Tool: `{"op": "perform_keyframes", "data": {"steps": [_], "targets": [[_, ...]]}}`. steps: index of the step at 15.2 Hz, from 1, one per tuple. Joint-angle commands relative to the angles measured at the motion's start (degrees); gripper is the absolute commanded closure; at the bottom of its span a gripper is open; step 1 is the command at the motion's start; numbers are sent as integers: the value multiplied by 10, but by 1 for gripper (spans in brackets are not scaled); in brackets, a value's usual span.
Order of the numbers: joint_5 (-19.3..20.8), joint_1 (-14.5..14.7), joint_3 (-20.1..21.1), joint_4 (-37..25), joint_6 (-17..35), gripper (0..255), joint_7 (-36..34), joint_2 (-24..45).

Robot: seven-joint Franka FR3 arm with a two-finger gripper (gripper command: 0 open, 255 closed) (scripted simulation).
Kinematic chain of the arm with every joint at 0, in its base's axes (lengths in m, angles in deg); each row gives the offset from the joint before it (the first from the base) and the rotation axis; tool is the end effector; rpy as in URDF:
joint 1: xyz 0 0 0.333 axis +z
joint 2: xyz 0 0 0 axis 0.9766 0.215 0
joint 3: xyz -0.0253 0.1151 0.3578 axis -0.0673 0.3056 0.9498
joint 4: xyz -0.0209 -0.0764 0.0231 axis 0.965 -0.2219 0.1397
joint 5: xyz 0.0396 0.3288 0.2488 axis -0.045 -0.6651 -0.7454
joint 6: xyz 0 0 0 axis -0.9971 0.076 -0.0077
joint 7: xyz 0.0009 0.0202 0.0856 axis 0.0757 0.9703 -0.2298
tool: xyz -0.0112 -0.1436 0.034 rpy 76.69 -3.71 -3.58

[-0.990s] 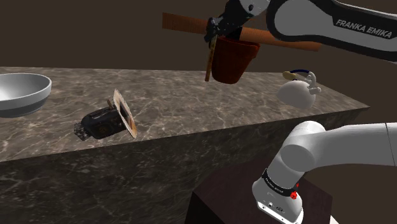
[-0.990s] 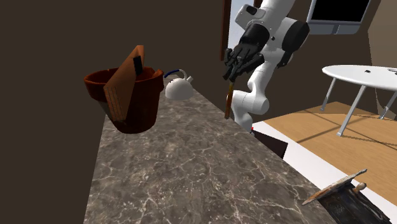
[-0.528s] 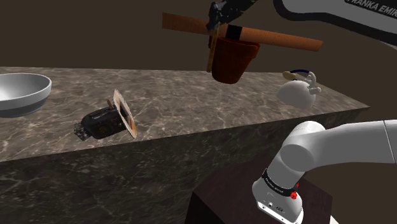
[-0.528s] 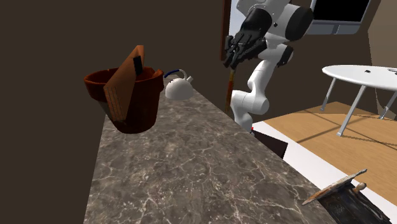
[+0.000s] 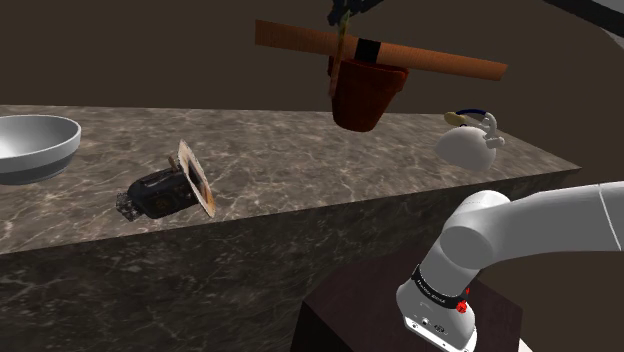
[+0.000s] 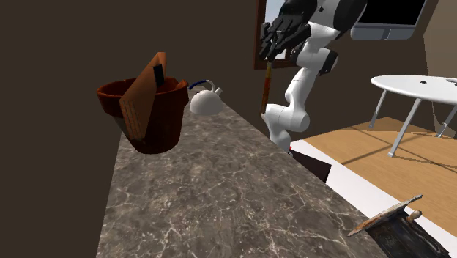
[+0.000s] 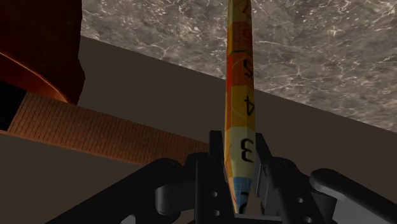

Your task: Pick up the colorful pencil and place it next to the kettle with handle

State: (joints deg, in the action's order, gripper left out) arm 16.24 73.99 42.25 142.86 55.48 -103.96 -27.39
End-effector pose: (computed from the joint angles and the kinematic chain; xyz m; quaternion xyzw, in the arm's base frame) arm 0.3123 0.1263 0.7990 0.9200 -0.0388 0.3869 0.0497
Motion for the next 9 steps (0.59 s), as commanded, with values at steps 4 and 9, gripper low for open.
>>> {"op": "perform_keyframes", "data": {"steps": [4, 9], "targets": [[2, -5, -1, -55, -33, 255, 6, 22], [4, -11, 0, -115, -67, 255, 12, 47]]}}
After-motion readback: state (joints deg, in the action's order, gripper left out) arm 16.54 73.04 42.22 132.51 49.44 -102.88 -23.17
